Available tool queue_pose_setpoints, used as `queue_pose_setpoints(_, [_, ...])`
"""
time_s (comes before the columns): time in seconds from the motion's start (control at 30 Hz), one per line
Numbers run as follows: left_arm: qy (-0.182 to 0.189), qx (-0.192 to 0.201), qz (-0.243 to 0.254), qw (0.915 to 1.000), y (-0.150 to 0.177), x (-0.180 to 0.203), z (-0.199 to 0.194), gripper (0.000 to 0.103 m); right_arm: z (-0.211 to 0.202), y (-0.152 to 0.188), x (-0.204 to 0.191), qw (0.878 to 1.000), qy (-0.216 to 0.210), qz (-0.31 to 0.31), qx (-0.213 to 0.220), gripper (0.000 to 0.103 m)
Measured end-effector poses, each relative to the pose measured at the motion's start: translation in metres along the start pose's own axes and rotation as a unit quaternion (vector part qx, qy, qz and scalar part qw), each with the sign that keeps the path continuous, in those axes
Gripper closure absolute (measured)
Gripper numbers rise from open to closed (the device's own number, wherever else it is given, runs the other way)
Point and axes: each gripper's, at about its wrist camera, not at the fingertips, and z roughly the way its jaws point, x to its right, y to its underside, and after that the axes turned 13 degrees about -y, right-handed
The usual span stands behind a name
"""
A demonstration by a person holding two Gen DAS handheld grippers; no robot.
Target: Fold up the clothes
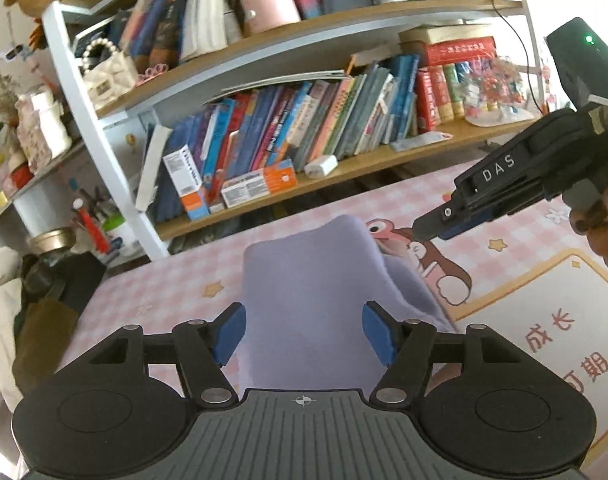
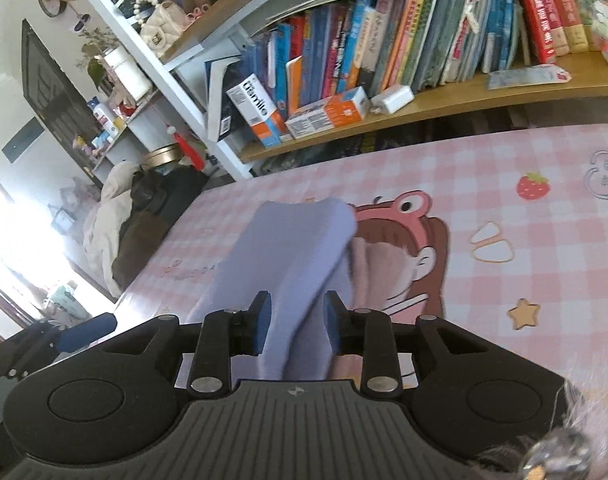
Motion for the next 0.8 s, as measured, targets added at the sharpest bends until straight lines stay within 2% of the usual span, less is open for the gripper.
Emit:
queue_pose_setpoints(0.27, [0.007,0.0,-0.017,0.9998,0.012,-0.029,0.007,0.036,0.035,0.008,-0.014,1.0,0.014,0.009,-0.026,0.071])
queue_pose_setpoints(0.47, [0.02,-0.001,-0.04,0.999,0.015,-0.051,0.02,0.036,0.059,0.018,-0.011,0.996,0.056,0.019,-0.061,0.072])
queue_pose_setpoints(0.57, [0.023,0.003,-0.038,0.999,0.013,-0.055,0.027,0.036,0.065,0.026,-0.001,0.995,0.062,0.04,-0.067,0.081])
queue_pose_setpoints(0.63, [0.027,0.008,-0.035,0.999,0.011,-0.057,0.032,0.036,0.064,0.027,0.0,0.995,0.057,0.047,-0.061,0.092])
queue_pose_setpoints(0.8, [0.043,0.008,-0.042,0.9982,0.01,-0.061,0.046,0.036,0.046,0.022,-0.019,0.999,0.031,0.025,-0.025,0.094])
